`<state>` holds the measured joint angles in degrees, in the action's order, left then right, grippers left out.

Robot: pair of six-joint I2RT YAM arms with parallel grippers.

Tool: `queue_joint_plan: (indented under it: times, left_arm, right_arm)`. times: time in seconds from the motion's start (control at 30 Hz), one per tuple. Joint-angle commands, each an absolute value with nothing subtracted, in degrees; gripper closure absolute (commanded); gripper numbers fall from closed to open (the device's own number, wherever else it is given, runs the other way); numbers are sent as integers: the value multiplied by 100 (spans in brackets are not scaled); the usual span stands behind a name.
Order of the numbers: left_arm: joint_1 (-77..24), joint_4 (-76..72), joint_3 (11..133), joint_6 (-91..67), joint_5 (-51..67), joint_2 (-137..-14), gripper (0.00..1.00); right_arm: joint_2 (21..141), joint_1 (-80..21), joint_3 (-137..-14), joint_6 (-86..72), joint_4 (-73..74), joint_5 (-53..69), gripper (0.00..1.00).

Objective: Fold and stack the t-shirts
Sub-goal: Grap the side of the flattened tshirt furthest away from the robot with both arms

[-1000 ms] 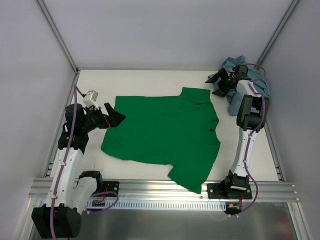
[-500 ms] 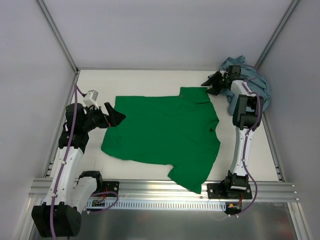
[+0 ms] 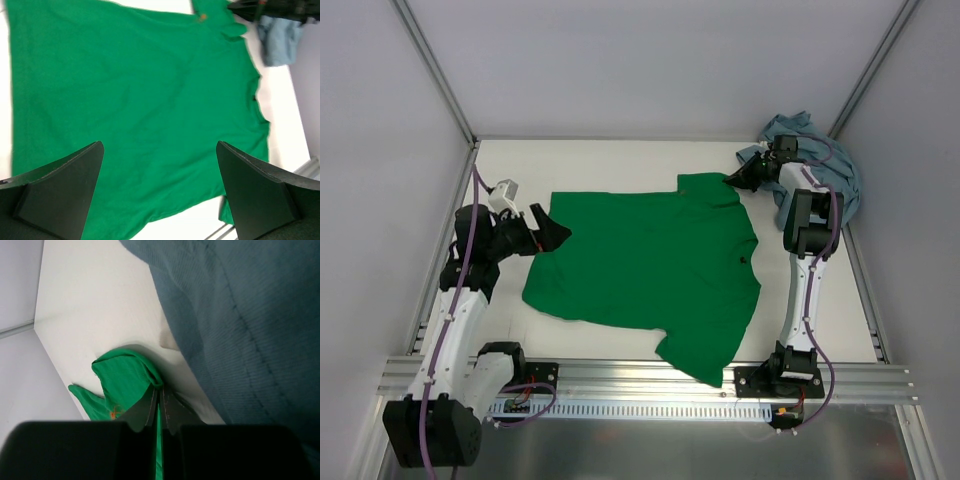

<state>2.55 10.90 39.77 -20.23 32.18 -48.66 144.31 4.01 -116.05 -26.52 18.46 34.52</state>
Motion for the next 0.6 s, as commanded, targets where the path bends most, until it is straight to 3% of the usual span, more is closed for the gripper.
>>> queue_joint_plan:
  times: [0.0, 0.17, 0.3, 0.57]
  left_arm:
    - [202, 1027, 4261, -2057, 2622, -5517, 1]
    - [228, 1406, 5535, -1977, 2093, -7588, 1]
    - [316, 828, 6107, -2170, 1811, -8646, 1]
    - [466, 668, 7443, -2347, 2285, -10739, 3]
  right_arm:
    - [13993, 369, -11576, -2540, 1960, 3410, 100]
    - [13510, 378, -11286, -2601, 1828, 3533, 99]
    - [13132, 378, -10934, -2637, 1688, 3638, 100]
    - [12630, 378, -10389, -2742, 1442, 3788, 99]
